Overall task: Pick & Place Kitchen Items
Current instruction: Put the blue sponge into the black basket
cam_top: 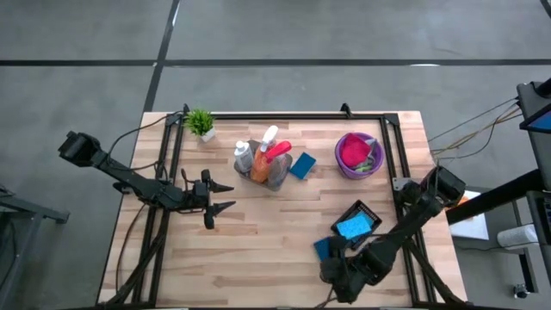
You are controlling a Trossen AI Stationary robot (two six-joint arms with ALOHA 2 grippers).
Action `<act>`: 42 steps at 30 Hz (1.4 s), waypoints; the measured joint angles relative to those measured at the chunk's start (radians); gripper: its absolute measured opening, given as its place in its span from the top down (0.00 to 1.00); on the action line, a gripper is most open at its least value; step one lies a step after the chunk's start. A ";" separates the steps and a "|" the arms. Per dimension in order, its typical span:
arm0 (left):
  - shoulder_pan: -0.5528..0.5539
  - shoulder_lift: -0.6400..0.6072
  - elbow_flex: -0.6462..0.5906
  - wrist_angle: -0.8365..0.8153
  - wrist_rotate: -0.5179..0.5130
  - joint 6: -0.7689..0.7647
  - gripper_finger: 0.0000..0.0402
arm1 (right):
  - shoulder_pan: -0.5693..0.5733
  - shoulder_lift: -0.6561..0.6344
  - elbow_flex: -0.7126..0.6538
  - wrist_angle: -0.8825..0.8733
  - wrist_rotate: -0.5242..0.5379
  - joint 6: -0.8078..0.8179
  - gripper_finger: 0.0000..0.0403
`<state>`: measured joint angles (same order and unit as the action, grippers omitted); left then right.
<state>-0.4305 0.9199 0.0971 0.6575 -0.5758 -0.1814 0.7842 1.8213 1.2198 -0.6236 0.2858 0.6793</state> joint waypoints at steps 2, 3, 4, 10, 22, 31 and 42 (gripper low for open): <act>0.000 0.000 0.000 0.000 0.000 0.000 0.43 | 0.011 0.010 0.000 -0.012 -0.017 0.003 0.41; 0.000 0.000 0.000 0.000 0.000 0.000 0.43 | 0.016 0.017 0.000 -0.016 -0.027 0.003 0.42; 0.000 0.000 0.000 0.000 0.000 0.000 0.43 | 0.019 0.028 0.000 -0.022 -0.035 0.003 0.42; 0.000 0.000 0.000 0.001 -0.006 0.000 0.43 | 0.019 0.103 0.001 -0.074 -0.059 0.003 0.43; 0.000 0.000 0.000 0.002 -0.018 0.000 0.43 | 0.025 0.204 0.093 -0.204 -0.016 0.046 0.64; 0.000 0.000 0.000 -0.005 -0.020 0.000 0.43 | 0.024 0.241 0.224 -0.327 0.010 -0.005 0.95; 0.000 0.000 0.000 -0.006 -0.019 0.001 0.43 | 0.022 0.191 0.420 -0.348 -0.023 -0.135 0.96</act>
<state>-0.4305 0.9199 0.0971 0.6514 -0.5953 -0.1806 0.8059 2.0121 1.6401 -0.9713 0.2628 0.5448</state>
